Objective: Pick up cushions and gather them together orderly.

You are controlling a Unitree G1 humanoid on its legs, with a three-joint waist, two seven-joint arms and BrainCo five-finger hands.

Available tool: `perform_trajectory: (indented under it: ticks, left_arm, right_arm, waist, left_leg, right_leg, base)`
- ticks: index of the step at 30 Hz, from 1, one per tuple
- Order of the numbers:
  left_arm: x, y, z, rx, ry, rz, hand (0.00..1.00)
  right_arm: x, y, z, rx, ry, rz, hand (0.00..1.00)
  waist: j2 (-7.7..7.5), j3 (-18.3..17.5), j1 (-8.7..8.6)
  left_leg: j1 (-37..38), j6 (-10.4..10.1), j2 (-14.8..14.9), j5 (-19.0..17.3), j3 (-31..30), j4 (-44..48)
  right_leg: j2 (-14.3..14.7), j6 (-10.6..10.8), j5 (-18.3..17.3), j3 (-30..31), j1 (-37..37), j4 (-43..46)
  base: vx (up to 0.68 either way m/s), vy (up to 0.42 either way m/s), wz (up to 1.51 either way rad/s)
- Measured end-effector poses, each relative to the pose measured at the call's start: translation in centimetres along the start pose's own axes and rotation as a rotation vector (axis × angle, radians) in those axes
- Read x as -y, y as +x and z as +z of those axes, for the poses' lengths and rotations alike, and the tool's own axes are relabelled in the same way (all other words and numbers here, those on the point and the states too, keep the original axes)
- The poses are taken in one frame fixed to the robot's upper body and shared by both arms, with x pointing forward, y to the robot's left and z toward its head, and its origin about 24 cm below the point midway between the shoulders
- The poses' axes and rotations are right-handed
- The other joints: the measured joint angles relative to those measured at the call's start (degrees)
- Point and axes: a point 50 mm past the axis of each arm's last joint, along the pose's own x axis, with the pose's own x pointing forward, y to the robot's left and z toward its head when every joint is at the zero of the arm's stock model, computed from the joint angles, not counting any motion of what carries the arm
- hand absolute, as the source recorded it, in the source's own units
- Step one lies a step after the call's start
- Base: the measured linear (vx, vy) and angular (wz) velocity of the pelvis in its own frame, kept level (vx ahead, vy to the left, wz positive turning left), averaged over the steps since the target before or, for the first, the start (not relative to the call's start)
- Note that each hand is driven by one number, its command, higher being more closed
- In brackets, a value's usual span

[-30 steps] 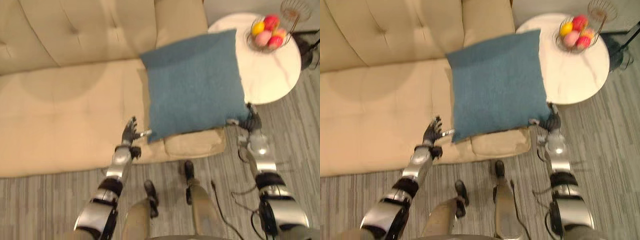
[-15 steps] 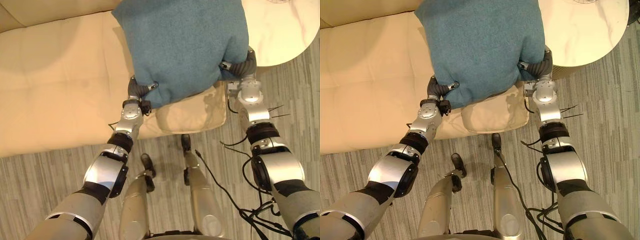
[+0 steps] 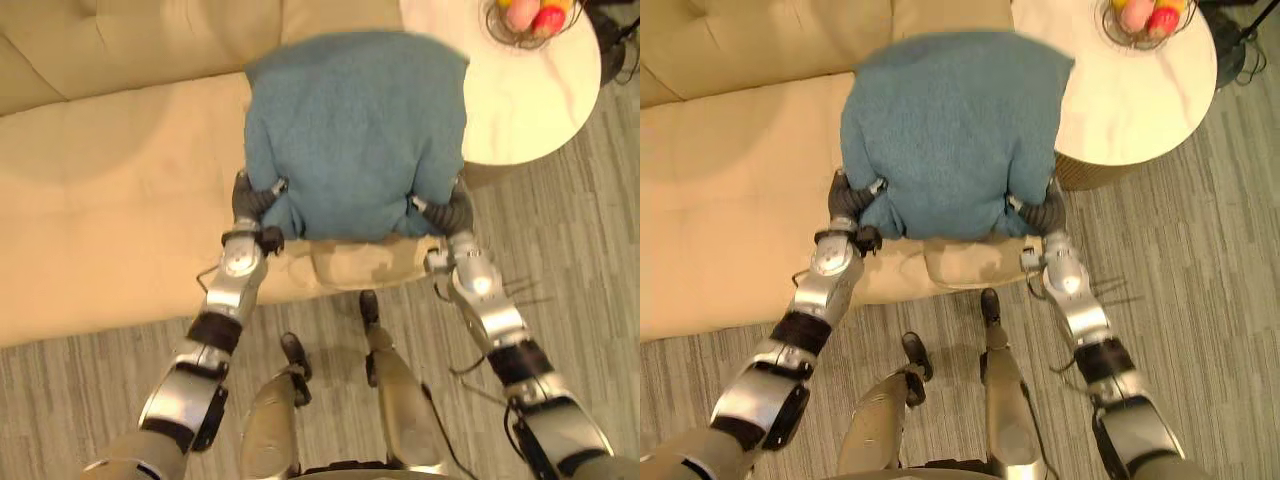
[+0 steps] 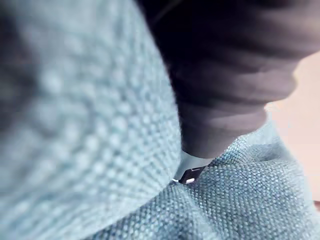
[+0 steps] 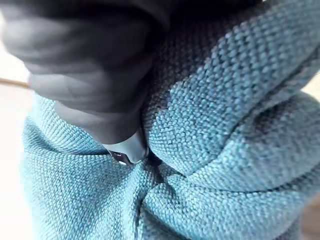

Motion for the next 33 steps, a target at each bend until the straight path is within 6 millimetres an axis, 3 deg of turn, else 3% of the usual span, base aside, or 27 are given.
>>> perform_trajectory:
  ticks: [1,4,8,9,10,11,12,13,14,15,17,18,19,20,21,24,25,26,29,33]
  left_arm:
    - [-0.9,-2.0,-1.4,-0.047,-0.003,0.022,1.00]
    - [-1.9,-5.0,-2.7,-0.096,-0.025,0.046,1.00]
    - [-2.7,-6.8,-2.2,-0.064,-0.062,0.066,1.00]
    - [-2.7,-6.8,-1.9,-0.045,-0.082,0.078,1.00]
    - [-2.6,-6.9,-1.8,-0.029,-0.102,0.084,1.00]
    - [-2.7,-6.9,-1.8,-0.027,-0.103,0.083,1.00]
    - [-2.8,-7.1,-1.9,-0.033,-0.104,0.085,1.00]
    - [-3.0,-7.6,-2.3,-0.047,-0.102,0.082,1.00]
    - [-3.2,-7.9,-2.4,-0.055,-0.100,0.085,1.00]
    - [-3.4,-8.3,-2.7,-0.068,-0.097,0.086,1.00]
    - [-3.7,-8.7,-3.0,-0.080,-0.097,0.093,1.00]
    - [-3.6,-8.8,-2.9,-0.076,-0.106,0.097,1.00]
    - [-3.1,-9.0,-3.1,-0.083,-0.142,0.107,1.00]
    - [-2.9,-9.2,-3.3,-0.088,-0.155,0.112,1.00]
    - [-2.8,-9.6,-3.5,-0.100,-0.164,0.116,1.00]
    - [-2.1,-10.1,-3.9,-0.123,-0.188,0.096,1.00]
    - [-1.8,-10.1,-3.8,-0.120,-0.195,0.080,1.00]
    - [-1.4,-10.1,-3.8,-0.122,-0.203,0.059,1.00]
    - [-0.7,-10.1,-3.9,-0.126,-0.225,0.038,1.00]
    - [-0.7,-10.3,-4.0,-0.135,-0.217,0.019,1.00]
  right_arm:
    - [-0.7,-1.1,-0.5,-0.024,0.039,0.027,1.00]
    - [-1.5,-2.9,-0.9,-0.043,0.090,0.055,1.00]
    - [-2.3,-3.5,-0.5,-0.015,0.142,0.064,1.00]
    - [-2.4,-3.7,0.0,0.007,0.150,0.065,1.00]
    - [-2.4,-3.6,0.2,0.024,0.155,0.065,1.00]
    - [-2.5,-3.6,0.3,0.026,0.158,0.064,1.00]
    - [-2.6,-3.6,0.3,0.028,0.164,0.062,1.00]
    - [-2.7,-3.8,0.1,0.026,0.172,0.059,1.00]
    - [-2.7,-3.9,0.1,0.024,0.174,0.060,1.00]
    - [-2.8,-4.0,-0.2,0.017,0.176,0.069,1.00]
    - [-2.8,-4.1,-0.7,-0.002,0.171,0.071,1.00]
    - [-2.6,-4.1,-0.7,-0.004,0.162,0.070,1.00]
    - [-2.2,-4.1,-1.1,-0.016,0.130,0.068,1.00]
    - [-2.0,-4.2,-1.4,-0.030,0.122,0.062,1.00]
    - [-1.8,-4.3,-2.0,-0.057,0.110,0.051,1.00]
    - [-0.7,-4.7,-3.9,-0.145,0.076,-0.012,1.00]
    - [-0.3,-4.7,-4.0,-0.156,0.063,-0.026,1.00]
    - [-0.1,-4.8,-4.1,-0.159,0.052,-0.038,1.00]
    - [0.5,-4.8,-4.0,-0.157,0.047,-0.069,1.00]
    - [0.1,-4.7,-4.0,-0.154,0.069,-0.087,1.00]
  waist:
    - [-0.02,-1.61,0.22]
    - [-0.15,-4.13,1.42]
    - [-1.28,-5.75,2.35]
    - [-1.32,-5.80,2.84]
    - [-0.96,-6.10,3.03]
    - [-0.95,-6.09,3.07]
    - [-0.95,-6.09,3.06]
    - [-0.93,-6.33,3.19]
    - [-0.86,-6.63,3.18]
    - [-0.97,-7.23,3.25]
    - [-1.26,-9.13,4.83]
    - [-1.02,-10.36,5.76]
    - [1.85,-10.91,6.28]
    - [2.72,-11.01,6.40]
    - [3.71,-11.02,6.74]
    - [3.96,-11.00,6.44]
    - [3.63,-10.89,6.38]
    - [3.49,-10.82,5.96]
    - [3.69,-11.04,5.74]
    - [2.79,-11.40,6.48]
  left_leg:
    - [1.75,-0.11,0.00,-0.18,-0.08,-0.24]
    - [4.41,-0.11,-0.20,-0.27,0.15,-0.88]
    - [4.24,0.53,-1.31,-0.61,0.59,1.28]
    - [3.52,0.95,-1.45,-0.72,0.58,2.75]
    - [3.14,3.06,-0.25,0.24,1.39,2.18]
    - [3.09,3.40,-0.04,0.48,1.21,2.37]
    - [3.38,3.58,0.23,1.11,0.27,2.26]
    - [3.98,3.65,0.25,1.89,-1.56,1.71]
    - [3.95,3.65,0.24,2.30,-2.60,1.36]
    - [3.58,3.13,0.12,3.69,-4.93,0.23]
    - [1.07,1.75,-0.22,6.42,-8.02,-2.13]
    - [-1.50,0.88,-0.48,9.44,-10.19,-4.84]
    - [-3.59,0.31,0.58,12.60,-13.05,-7.99]
    - [-4.05,0.25,1.14,13.58,-14.40,-9.29]
    - [-4.33,-0.23,1.93,17.44,-15.74,-10.54]
    - [-5.30,-3.33,1.30,29.52,-12.48,-16.37]
    - [-6.32,-2.43,1.03,25.73,-6.94,-12.63]
    - [-6.54,2.27,0.43,18.76,-1.70,-5.96]
    - [-2.04,1.77,0.23,10.04,3.57,-3.96]
    - [0.58,2.35,-0.37,9.47,2.86,-7.85]
  right_leg:
    - [0.00,0.00,0.00,0.01,2.17,-1.14]
    - [-0.01,0.00,0.01,0.44,4.69,-1.92]
    - [-0.94,0.16,0.12,1.36,5.08,-1.77]
    - [-1.00,1.22,0.87,1.44,3.60,0.51]
    - [-0.86,3.26,1.08,1.63,2.83,2.26]
    - [-0.87,1.73,-3.15,0.86,1.37,8.31]
    - [-1.03,-0.21,-10.05,-0.37,0.07,19.04]
    - [-1.62,0.37,-16.21,-1.17,0.76,28.81]
    - [-1.78,1.25,-18.40,-1.13,1.71,31.81]
    - [-1.69,2.43,-21.54,-1.01,4.45,33.92]
    - [-1.06,1.18,-25.28,-1.15,7.80,29.33]
    - [-0.29,-0.51,-26.71,-1.82,9.13,22.36]
    - [1.43,-1.30,-24.55,-5.09,9.25,16.96]
    - [2.26,-1.89,-23.64,-6.39,9.40,15.38]
    - [3.35,-2.60,-22.80,-8.07,9.40,14.86]
    - [2.69,-4.88,-22.28,-14.60,9.19,14.84]
    - [1.47,-5.53,-21.59,-16.97,9.21,14.07]
    - [-0.10,-5.40,-21.01,-18.83,9.25,13.51]
    - [-1.66,-4.49,-19.69,-21.64,9.66,12.09]
    - [-1.69,-3.24,-18.37,-22.94,10.70,10.78]
  base:
    - [0.05,-0.011,0.02]
    - [0.01,-0.003,-0.06]
    - [-0.09,0.011,-0.09]
    - [-0.22,0.009,-0.10]
    - [-0.26,0.005,-0.04]
    - [-0.23,-0.012,0.15]
    - [-0.18,-0.011,0.43]
    - [-0.13,-0.040,0.55]
    - [-0.14,-0.108,0.78]
    - [-0.18,-0.229,0.83]
    - [-0.19,-0.273,0.79]
    - [-0.13,-0.181,0.84]
    - [-0.14,-0.181,0.88]
    - [-0.10,-0.119,0.76]
    - [-0.14,-0.168,0.74]
    - [-0.19,-0.163,1.01]
    - [-0.20,-0.137,1.07]
    - [-0.15,-0.110,0.97]
    - [-0.09,0.000,0.71]
    - [-0.03,0.094,0.32]
